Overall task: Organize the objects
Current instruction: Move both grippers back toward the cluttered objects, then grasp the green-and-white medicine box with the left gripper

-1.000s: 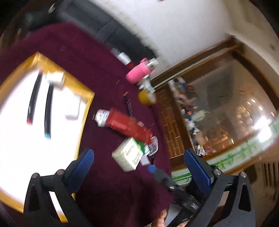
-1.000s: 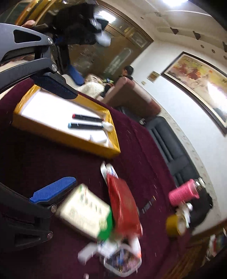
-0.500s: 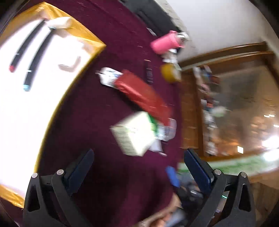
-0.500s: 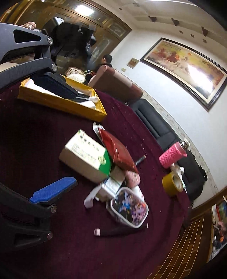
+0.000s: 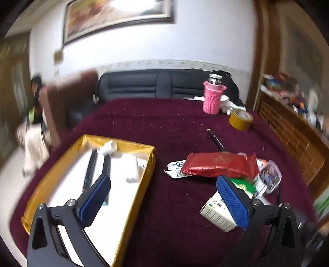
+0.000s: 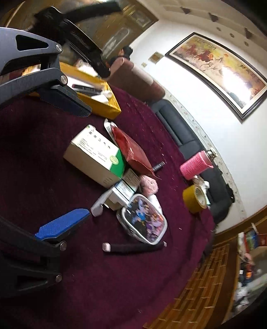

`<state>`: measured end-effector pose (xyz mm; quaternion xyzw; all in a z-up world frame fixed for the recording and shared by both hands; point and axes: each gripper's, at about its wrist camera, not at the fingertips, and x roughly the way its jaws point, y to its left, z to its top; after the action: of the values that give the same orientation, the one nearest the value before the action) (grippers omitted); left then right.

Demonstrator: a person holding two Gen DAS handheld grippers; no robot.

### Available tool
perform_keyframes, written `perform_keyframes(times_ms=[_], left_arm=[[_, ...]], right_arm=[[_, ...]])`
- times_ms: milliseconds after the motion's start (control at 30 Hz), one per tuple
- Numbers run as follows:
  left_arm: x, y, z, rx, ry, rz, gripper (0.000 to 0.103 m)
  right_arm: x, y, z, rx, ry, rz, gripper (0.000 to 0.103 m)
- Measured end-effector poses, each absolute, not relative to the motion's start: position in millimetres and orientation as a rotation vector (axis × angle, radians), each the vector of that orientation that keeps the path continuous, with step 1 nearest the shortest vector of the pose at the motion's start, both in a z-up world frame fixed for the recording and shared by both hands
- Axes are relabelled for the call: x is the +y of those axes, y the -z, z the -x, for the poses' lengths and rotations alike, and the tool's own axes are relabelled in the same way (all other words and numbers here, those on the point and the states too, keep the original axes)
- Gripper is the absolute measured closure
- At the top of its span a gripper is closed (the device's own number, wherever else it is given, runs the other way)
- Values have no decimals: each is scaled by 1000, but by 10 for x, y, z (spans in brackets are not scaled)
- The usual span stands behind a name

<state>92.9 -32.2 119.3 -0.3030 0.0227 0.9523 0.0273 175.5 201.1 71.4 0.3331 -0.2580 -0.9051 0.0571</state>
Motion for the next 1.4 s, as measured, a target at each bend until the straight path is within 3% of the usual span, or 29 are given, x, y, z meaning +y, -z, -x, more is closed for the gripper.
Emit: perform_keyframes(times_ms=[200, 433, 567, 767, 833, 1400], left_arm=[[-153, -878, -808, 266, -2811, 1151, 0], [-159, -654, -556, 173, -2684, 1345, 0], [-249, -675, -420, 24, -2595, 1425, 0], [-403, -546, -208, -421, -2298, 1550, 1], [-371, -481, -185, -489, -2218, 1535, 1], [542, -448, -349, 315, -2380, 1254, 1]], right_arm=[[2057, -838, -1724, -696, 2864, -992, 9], [2317, -784, -1530, -731, 2925, -992, 9], [2435, -623, -1438, -771, 2925, -994, 9], [2537, -457, -1422, -834, 2911, -974, 9], [2578, -433, -1418, -854, 2905, -964, 9], [2705, -278, -1361, -1006, 2783, -1012, 9]])
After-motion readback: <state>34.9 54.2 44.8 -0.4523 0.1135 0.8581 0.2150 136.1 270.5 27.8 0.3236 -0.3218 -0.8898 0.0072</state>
